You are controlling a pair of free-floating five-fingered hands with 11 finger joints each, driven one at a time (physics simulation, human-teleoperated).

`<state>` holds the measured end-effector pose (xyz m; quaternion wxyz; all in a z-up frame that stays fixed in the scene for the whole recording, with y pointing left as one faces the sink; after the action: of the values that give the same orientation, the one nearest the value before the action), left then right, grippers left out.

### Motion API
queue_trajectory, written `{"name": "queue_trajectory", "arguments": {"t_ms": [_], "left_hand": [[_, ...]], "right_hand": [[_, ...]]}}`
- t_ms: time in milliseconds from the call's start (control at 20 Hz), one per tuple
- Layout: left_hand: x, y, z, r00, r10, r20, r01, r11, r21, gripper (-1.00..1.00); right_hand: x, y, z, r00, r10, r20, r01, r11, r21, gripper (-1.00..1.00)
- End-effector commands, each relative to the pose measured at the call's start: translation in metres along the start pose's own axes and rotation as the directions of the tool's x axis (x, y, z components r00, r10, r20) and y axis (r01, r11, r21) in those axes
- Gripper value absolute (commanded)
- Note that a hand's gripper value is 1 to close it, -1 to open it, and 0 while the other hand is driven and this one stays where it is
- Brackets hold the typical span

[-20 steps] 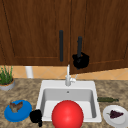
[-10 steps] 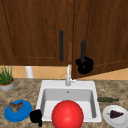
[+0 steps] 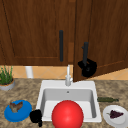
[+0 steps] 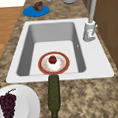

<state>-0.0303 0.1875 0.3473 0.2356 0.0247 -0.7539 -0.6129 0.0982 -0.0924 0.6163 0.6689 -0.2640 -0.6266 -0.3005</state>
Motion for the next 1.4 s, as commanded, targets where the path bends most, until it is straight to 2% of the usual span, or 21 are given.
{"name": "queue_trajectory", "arguments": {"t_ms": [0, 200, 400, 650, 950, 1350], "left_hand": [[0.000, 0.000, 0.000, 1.0000, 0.000, 0.000, 0.000, 1.0000, 0.000, 0.00], [0.000, 0.000, 0.000, 1.0000, 0.000, 0.000, 0.000, 1.0000, 0.000, 0.00], [0.000, 0.000, 0.000, 1.0000, 0.000, 0.000, 0.000, 1.0000, 0.000, 0.00], [0.000, 0.000, 0.000, 1.0000, 0.000, 0.000, 0.000, 1.0000, 0.000, 0.00], [0.000, 0.000, 0.000, 1.0000, 0.000, 0.000, 0.000, 1.0000, 0.000, 0.00], [0.000, 0.000, 0.000, 1.0000, 0.000, 0.000, 0.000, 1.0000, 0.000, 0.00]], "right_hand": [[-0.008, -0.029, -0.016, 1.000, -0.002, -0.007, 0.002, 1.000, 0.000, 1.00], [-0.012, -0.048, -0.009, 1.000, -0.010, -0.005, 0.010, 0.999, 0.031, 1.00], [-0.014, -0.072, 0.001, 1.000, 0.004, -0.005, -0.004, 0.999, 0.053, 1.00], [-0.014, -0.106, -0.003, 0.999, 0.004, 0.035, -0.007, 0.995, 0.097, 1.00], [-0.008, -0.131, -0.019, 0.999, -0.005, 0.041, -0.002, 0.985, 0.173, 1.00], [-0.006, -0.158, -0.023, 1.000, -0.009, 0.030, 0.002, 0.972, 0.234, 1.00]]}}
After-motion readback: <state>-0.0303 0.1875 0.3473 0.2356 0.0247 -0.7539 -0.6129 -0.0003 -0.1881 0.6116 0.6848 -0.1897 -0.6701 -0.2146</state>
